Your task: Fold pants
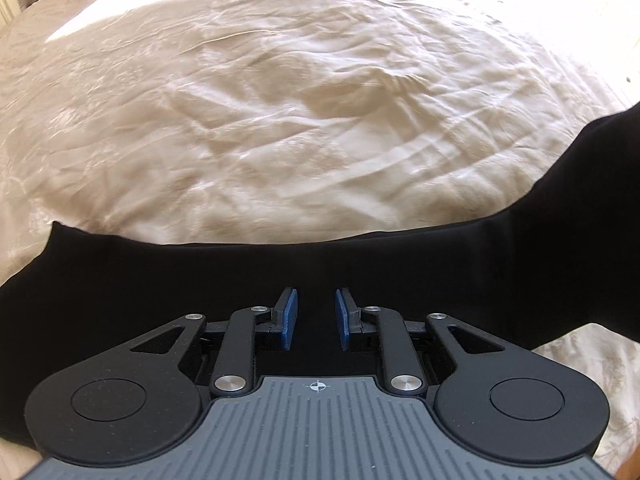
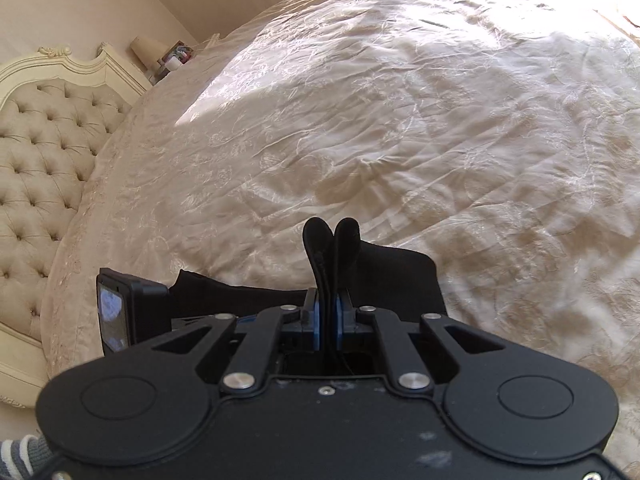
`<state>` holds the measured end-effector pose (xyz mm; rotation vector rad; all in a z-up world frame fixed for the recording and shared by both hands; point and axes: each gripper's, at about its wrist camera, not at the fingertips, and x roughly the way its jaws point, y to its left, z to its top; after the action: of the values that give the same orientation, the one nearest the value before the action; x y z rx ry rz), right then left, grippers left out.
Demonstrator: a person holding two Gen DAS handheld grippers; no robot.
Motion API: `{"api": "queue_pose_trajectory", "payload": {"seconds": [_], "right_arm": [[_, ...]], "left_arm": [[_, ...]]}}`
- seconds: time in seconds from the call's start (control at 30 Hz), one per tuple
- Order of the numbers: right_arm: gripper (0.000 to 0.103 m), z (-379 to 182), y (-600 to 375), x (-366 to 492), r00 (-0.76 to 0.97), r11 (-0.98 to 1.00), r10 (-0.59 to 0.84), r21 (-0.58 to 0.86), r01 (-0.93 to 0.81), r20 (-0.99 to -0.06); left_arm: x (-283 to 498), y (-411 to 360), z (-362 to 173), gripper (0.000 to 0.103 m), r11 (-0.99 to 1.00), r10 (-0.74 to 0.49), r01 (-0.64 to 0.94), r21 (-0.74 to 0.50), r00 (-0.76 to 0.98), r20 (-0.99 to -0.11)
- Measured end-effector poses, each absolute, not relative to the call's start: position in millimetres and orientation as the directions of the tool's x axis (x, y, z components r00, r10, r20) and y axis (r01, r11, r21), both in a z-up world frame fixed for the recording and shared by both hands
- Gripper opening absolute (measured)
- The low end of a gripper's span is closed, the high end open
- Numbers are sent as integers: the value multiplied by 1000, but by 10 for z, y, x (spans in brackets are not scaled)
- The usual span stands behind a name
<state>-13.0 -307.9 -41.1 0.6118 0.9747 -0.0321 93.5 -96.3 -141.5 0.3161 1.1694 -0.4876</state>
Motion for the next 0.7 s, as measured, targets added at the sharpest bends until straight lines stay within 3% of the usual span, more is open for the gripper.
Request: {"api": "queue_pose_trajectory", "payload": {"seconds": [0.23, 0.7], "right_arm": [[9, -896, -2236, 232, 514, 840, 295, 475, 263, -806], [10, -1585, -1545, 618, 462, 864, 243, 407, 297, -853]], "left_arm": [[1067, -323, -1377, 21, 877, -179, 480, -7, 313, -933], [1190, 175, -1362, 21, 877, -200, 479, -37, 293, -935]]}}
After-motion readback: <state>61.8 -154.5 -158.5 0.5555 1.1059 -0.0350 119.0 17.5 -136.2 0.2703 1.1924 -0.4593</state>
